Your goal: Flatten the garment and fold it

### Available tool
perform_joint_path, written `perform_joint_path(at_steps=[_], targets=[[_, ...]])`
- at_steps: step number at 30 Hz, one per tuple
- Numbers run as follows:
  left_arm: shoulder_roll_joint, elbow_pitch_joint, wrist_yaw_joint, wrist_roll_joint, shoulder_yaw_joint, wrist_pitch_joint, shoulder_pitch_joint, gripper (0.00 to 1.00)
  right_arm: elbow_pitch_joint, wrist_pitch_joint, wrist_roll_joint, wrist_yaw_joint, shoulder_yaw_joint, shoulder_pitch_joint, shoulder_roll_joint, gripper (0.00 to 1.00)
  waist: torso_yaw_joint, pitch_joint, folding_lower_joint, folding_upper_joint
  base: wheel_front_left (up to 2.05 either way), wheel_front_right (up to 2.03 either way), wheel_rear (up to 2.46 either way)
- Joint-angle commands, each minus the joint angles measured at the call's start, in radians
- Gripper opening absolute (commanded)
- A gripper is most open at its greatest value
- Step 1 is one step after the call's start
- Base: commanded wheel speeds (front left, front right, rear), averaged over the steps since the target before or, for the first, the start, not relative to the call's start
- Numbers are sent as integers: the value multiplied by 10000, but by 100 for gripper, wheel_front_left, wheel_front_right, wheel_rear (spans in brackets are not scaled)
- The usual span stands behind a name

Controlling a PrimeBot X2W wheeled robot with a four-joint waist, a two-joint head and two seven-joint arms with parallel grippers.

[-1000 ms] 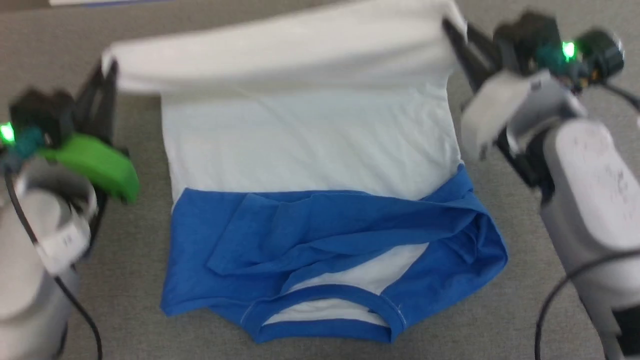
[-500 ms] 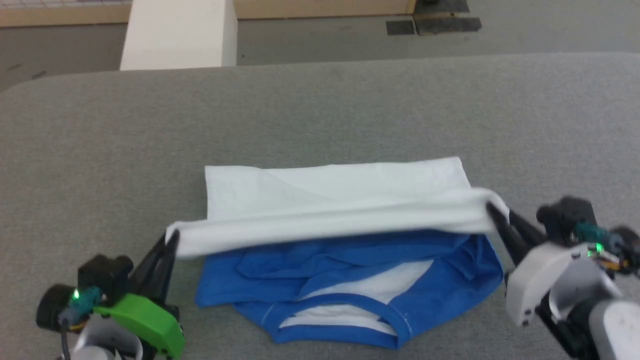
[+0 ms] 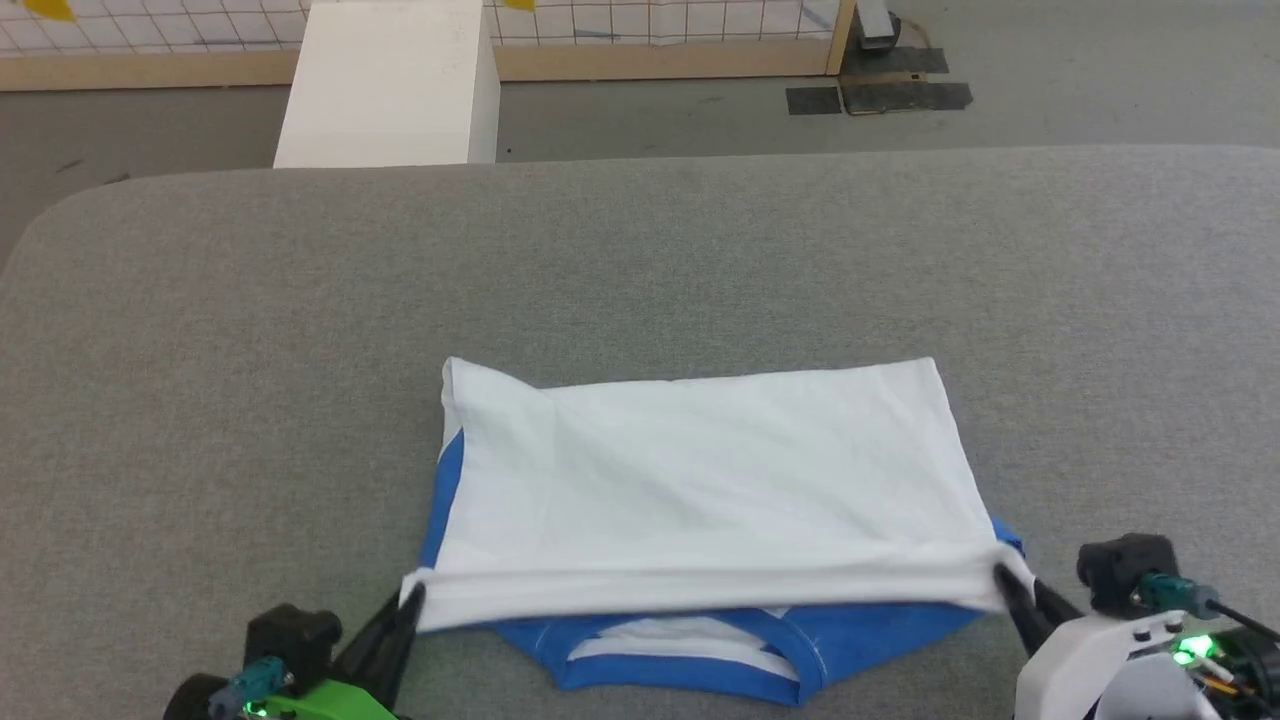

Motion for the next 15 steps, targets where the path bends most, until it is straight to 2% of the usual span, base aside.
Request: perform_joint_path(at_steps=[1, 2, 3, 4, 11, 15], targets=[[-33, 216, -47, -40, -23, -2, 106, 0, 94, 143, -49, -19, 0, 164, 54, 14, -24, -58, 1, 0, 0, 0, 0], [-92, 375, -34, -91, -42, 19, 130, 56, 126, 190, -31, -19, 73, 211, 53, 70, -32, -100, 1, 0, 0, 0, 0], [-120, 473, -25, -112, -57, 24, 149, 94, 135, 196, 10, -19, 77, 242, 86, 100, -37, -130, 1, 0, 0, 0, 0], [-163, 568, -11, -159, -59, 17, 181, 100, 132, 214, 79, -19, 100, 289, 129, 100, -32, -177, 1, 0, 0, 0, 0], [-335, 738, 226, -370, 99, -347, 582, 100, -147, 200, 192, -19, -436, 807, 493, 100, 107, -555, 1, 0, 0, 0, 0], [-404, 603, 545, -371, 519, -1042, 857, 100, -534, 24, 247, -19, -1042, 1140, 842, 100, 230, -775, 1, 0, 0, 0, 0]])
